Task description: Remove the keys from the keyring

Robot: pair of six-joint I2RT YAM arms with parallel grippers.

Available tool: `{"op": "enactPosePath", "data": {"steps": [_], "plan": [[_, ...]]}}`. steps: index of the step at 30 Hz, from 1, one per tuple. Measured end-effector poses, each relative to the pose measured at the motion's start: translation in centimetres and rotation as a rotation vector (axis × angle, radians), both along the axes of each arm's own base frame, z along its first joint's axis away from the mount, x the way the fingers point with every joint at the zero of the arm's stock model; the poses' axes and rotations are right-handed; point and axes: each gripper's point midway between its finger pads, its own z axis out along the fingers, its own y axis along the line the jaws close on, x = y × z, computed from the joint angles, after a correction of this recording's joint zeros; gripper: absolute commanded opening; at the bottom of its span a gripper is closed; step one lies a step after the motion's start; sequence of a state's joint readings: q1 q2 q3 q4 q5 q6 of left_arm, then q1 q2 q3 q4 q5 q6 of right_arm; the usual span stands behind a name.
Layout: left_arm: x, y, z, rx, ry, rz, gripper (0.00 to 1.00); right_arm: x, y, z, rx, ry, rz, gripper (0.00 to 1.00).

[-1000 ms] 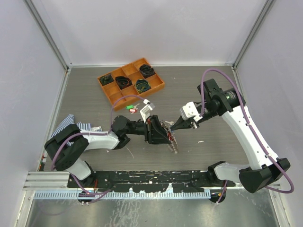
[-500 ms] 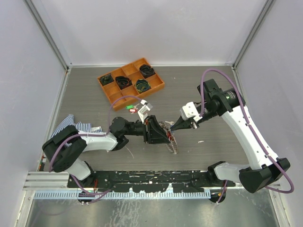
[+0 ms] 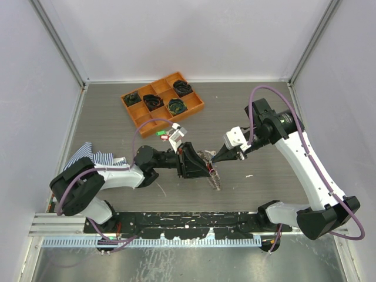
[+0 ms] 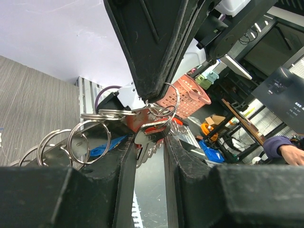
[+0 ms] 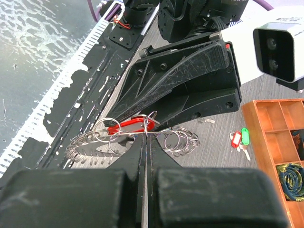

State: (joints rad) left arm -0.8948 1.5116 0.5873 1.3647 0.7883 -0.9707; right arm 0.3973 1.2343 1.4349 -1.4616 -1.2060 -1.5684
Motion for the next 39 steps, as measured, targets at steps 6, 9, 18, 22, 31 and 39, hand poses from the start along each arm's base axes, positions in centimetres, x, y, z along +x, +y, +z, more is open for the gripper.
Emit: {"op": "enactPosePath", "data": {"steps": [6, 9, 18, 22, 31, 39], "plan": [[0.02, 0.12, 0.09, -0.003, 0.002, 0.008, 0.27, -0.10, 0.00, -0.03, 0.003, 0.003, 0.001, 0.01], [0.05, 0.26, -0.27, 0.003, 0.012, 0.017, 0.25, -0.21, -0.05, 0.05, 0.005, -0.001, 0.001, 0.01], [0.00, 0.61, -0.18, -0.004, 0.006, 0.034, 0.26, -0.28, -0.06, 0.04, 0.005, -0.001, 0.002, 0.01], [0.02, 0.60, -0.18, -0.005, 0.004, 0.036, 0.22, -0.32, -0.05, 0.03, 0.005, -0.001, 0.003, 0.01], [0.14, 0.75, 0.11, -0.014, 0.006, 0.051, 0.16, -0.41, 0.01, 0.02, 0.004, 0.000, 0.007, 0.01], [0.17, 0.96, 0.07, -0.016, 0.012, 0.065, 0.08, -0.42, 0.01, -0.05, 0.003, 0.001, 0.008, 0.01]]}}
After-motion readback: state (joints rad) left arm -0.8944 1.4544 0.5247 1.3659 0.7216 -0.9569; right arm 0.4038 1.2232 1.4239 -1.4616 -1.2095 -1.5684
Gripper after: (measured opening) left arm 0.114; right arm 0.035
